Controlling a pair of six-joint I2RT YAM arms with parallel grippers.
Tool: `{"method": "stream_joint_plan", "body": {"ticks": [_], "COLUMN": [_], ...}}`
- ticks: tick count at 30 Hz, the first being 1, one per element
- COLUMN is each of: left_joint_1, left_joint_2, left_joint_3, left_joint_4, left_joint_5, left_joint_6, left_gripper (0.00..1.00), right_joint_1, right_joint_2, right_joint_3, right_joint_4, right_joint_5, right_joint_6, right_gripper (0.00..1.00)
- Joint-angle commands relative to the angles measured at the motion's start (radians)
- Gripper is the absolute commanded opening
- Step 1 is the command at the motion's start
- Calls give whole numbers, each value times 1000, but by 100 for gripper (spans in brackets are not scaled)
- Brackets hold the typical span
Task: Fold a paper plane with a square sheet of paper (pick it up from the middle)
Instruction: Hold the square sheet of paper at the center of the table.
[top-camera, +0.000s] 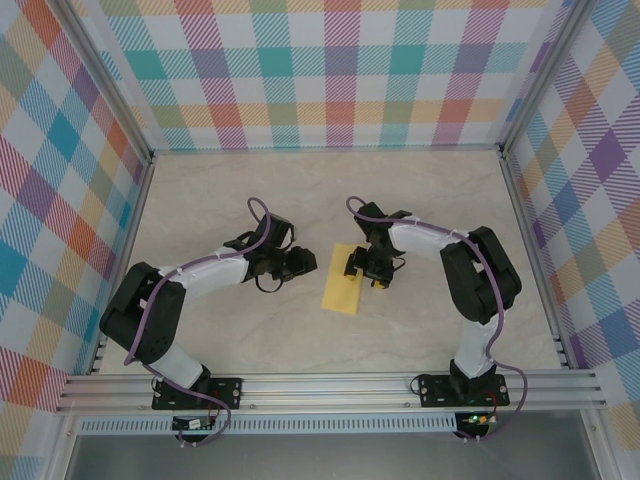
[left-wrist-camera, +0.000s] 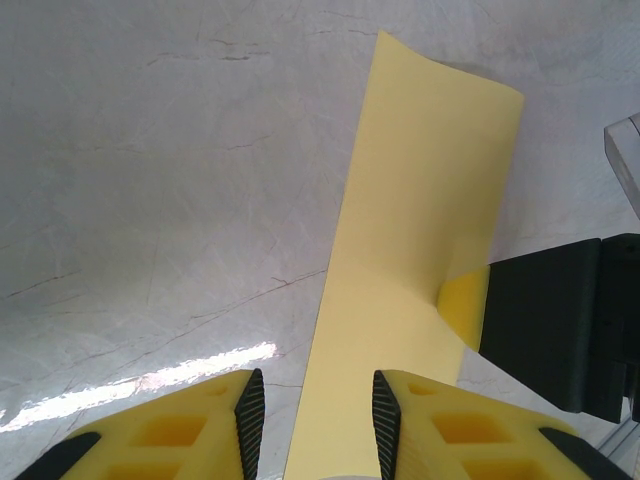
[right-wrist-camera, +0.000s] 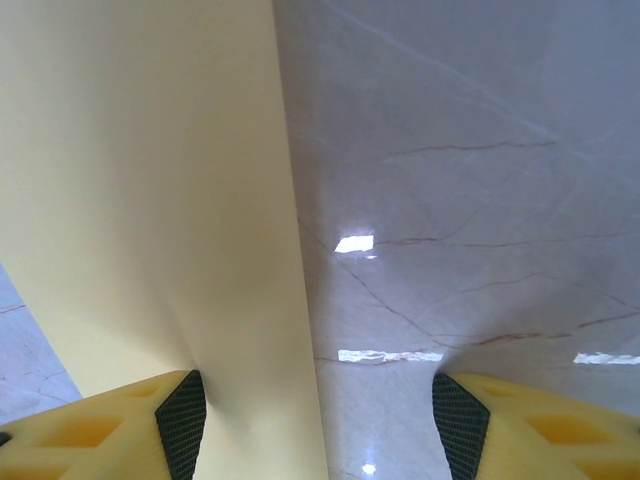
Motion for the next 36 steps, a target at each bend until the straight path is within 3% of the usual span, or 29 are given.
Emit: {"method": "stream_joint_plan", "body": {"ticks": [1,11,22,31,36], "left_joint_1": [-11,-10,-33,-49,-49], "left_joint_2": [8,18,90,89,87], "left_joint_3": [0,2,61,62,51], "left_joint_4": [-6,6,-4,-29,-11], "left_joint_5": [18,44,75,-9,9], "left_joint_6": [10,15,17,-5,-5], "left_gripper": [36,34,17,15,16], "right_joint_1": [-5,-4,-5,-4,-5], "right_joint_2": [62,73,76,79,89], "right_joint_3": [-32,-25,-28,-28,-16], "right_joint_4": [-16,-48,-49,-45,-67], "right_joint_5": [40,78,82,80,100], "right_joint_6": [24,0,-1,-9,-19], "right_gripper": [66,64,65,67,67]}}
